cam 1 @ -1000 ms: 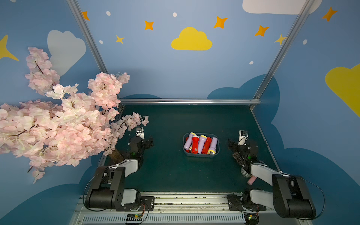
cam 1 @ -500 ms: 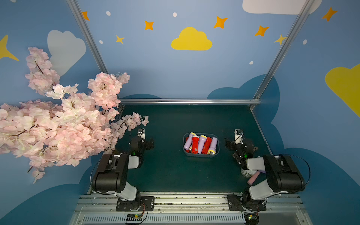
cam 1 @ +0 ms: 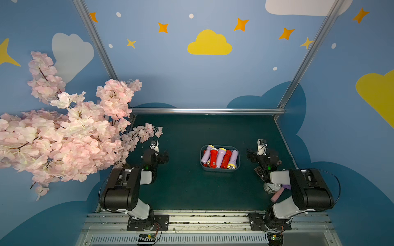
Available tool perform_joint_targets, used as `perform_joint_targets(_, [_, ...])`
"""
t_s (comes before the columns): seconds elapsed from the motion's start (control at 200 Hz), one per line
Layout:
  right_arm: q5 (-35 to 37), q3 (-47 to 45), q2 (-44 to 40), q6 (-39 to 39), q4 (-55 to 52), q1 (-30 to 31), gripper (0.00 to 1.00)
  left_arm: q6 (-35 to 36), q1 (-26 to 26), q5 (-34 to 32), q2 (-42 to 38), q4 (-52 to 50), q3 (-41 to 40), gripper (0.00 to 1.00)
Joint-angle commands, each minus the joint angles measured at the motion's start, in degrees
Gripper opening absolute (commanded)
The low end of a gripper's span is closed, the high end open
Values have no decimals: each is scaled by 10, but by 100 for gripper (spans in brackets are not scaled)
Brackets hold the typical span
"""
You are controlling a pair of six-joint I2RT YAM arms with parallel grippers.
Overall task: Put the flashlights into the storage boxes
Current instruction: Reset both arms
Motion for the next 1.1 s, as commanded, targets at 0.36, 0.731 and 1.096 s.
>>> perform_joint_targets(0.36, [7,7,-6,2,-5,0,93,-2,2,5,-8,9,10,99])
perform_joint_targets(0.731, [7,6,-6,3,-6,-1,93,-2,2,5,-7,9,10,99])
perform_joint_targets(1.096, [6,8,-6,3,-8,-1,93,-2,2,5,-8,8,10,99])
